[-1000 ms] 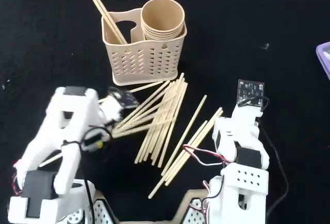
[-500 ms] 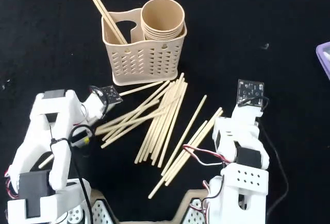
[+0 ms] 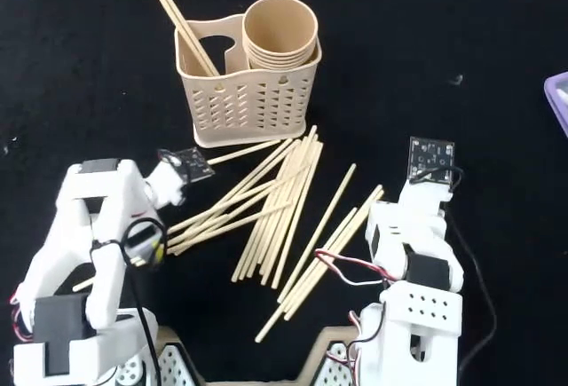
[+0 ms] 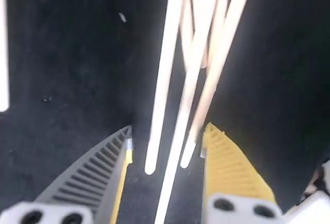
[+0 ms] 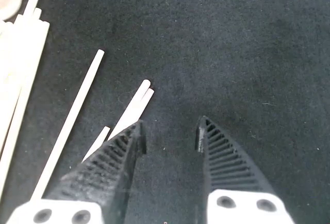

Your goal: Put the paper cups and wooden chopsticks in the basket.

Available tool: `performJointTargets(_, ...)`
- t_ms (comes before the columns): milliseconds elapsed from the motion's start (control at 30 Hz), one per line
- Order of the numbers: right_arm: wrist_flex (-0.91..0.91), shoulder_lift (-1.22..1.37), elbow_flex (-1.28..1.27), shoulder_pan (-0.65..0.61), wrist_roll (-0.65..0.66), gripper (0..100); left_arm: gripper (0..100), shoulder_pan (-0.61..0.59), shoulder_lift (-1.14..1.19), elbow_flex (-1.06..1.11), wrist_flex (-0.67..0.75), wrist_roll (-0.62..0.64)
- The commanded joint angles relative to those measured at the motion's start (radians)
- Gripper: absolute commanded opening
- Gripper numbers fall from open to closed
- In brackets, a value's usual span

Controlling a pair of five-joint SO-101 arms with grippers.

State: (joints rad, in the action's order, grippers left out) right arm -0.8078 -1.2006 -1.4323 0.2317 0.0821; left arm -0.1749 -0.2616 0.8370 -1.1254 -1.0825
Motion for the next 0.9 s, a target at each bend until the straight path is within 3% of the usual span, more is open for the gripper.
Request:
performJointTargets(0,0.021,-0.019,0.005,0.005,-0.006,17.8,22,0.094,-0.014,-0.067,0.015,0.109)
performJointTargets(167,0.021,-0.019,0.005,0.005,-0.006,17.8,22,0.2,-0.005,-0.087,0.026,0.204)
performJointTargets(433,0.021,-0.019,0.005,0.005,-0.006,17.8,22,0.196,-0.005,-0.018,0.058,0.216)
performJointTargets(633,0.021,-0.019,0.005,0.005,-0.006,17.8,21,0.185,-0.011,0.094,0.192,0.221)
performJointTargets(700,0.021,-0.019,0.005,0.005,-0.006,17.8,17,0.189,-0.017,0.102,0.19,0.241)
performJointTargets(800,0.021,-0.019,0.005,0.005,-0.006,17.8,2,0.186,-0.017,0.091,0.192,0.296)
performJointTargets(867,0.021,-0.019,0.005,0.005,-0.006,17.8,6,0.186,-0.017,0.09,0.19,0.298)
